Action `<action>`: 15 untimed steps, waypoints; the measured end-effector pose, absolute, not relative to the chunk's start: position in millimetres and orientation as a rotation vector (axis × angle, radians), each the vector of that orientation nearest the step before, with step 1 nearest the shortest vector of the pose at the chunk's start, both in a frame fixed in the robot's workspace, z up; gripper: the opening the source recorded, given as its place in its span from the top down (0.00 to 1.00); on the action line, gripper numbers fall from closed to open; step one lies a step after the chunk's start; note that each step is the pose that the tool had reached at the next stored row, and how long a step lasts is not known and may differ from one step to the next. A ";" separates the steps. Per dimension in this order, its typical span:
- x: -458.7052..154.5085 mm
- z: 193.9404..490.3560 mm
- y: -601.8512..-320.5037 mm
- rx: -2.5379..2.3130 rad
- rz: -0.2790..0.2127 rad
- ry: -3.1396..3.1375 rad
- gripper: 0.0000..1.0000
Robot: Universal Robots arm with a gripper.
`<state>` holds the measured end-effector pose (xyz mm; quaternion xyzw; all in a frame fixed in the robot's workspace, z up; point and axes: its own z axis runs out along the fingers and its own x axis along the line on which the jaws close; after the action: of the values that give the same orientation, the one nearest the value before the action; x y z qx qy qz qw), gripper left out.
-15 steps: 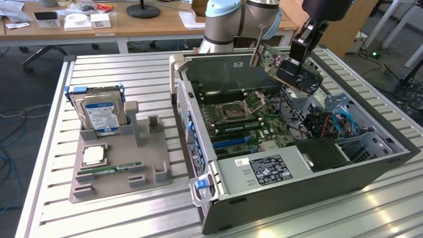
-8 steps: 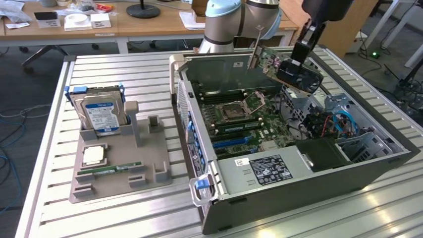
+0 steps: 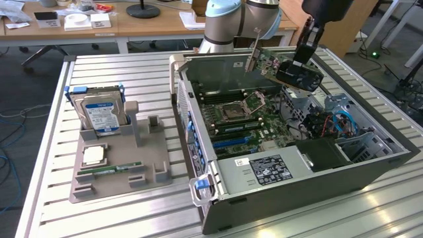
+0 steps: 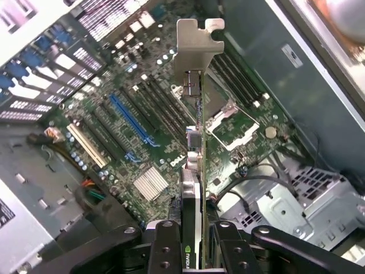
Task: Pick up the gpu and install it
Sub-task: 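Insert the gpu into the slot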
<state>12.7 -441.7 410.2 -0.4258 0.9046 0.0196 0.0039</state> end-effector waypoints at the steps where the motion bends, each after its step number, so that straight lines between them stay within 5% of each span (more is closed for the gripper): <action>1: 12.7 410.1 -441.7 -1.360 0.061 2.823 0.73; 15: 12.7 409.4 -441.7 -1.711 0.063 2.631 0.73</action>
<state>12.7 -441.7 409.4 -0.5450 0.8382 0.0200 0.0012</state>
